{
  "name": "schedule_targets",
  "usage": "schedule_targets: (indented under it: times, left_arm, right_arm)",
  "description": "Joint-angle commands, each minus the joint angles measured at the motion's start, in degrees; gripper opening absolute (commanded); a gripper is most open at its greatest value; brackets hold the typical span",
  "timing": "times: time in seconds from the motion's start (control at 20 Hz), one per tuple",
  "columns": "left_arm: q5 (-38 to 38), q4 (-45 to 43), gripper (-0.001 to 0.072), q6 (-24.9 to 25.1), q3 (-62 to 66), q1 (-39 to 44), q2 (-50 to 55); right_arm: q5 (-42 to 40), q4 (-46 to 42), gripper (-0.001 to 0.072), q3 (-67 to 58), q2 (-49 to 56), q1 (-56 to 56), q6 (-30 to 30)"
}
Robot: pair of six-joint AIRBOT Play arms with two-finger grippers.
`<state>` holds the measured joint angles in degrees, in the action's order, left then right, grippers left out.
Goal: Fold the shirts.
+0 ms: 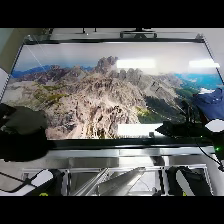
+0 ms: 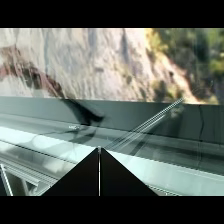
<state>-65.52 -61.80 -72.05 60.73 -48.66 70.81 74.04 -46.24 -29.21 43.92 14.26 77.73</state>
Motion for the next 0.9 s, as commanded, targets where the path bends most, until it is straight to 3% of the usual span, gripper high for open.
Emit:
schedule_targets:
  times: [0.0, 0.25, 0.3, 0.35, 0.4, 0.45, 0.6, 0.85]
  left_arm:
    - [3.4, -7.0, 0.0713, 0.0, 2.1, -2.3, 9.0]
    - [4.9, -7.1, 0.0710, 0.0, 5.0, -0.4, 18.5]
    - [4.2, -7.1, 0.0636, 0.0, 6.0, 0.4, 19.9]
    - [2.8, -7.1, 0.0427, 0.0, 7.6, 1.4, 21.3]
    - [0.8, -7.1, 0.0128, 0.0, 9.3, 2.3, 22.4]
    - [-1.6, -7.0, 0.0013, 0.0, 11.4, 3.5, 23.0]
    - [-7.4, -2.9, 0.0012, -0.1, 17.8, 7.5, 21.6]
    - [-13.0, 17.3, 0.0010, -1.3, 27.1, 16.5, 13.1]
  right_arm:
    - [0.1, 0.0, 0.0018, 0.0, 0.0, 0.0, 0.0]
    - [-0.1, 0.0, 0.0018, 0.0, 0.0, 0.0, 0.0]
    - [-0.1, 0.0, 0.0018, 0.0, 0.0, 0.0, 0.0]
    - [-0.1, 0.0, 0.0018, 0.0, 0.0, 0.0, 0.0]
    - [-0.1, 0.0, 0.0018, 0.0, 0.0, 0.0, 0.0]
    - [-0.1, 0.0, 0.0018, 0.0, 0.0, 0.0, 0.0]
    - [-0.1, 0.0, 0.0018, 0.0, 0.0, 0.0, 0.0]
    - [-0.2, 0.1, 0.0018, 0.0, 0.0, 0.0, 0.0]
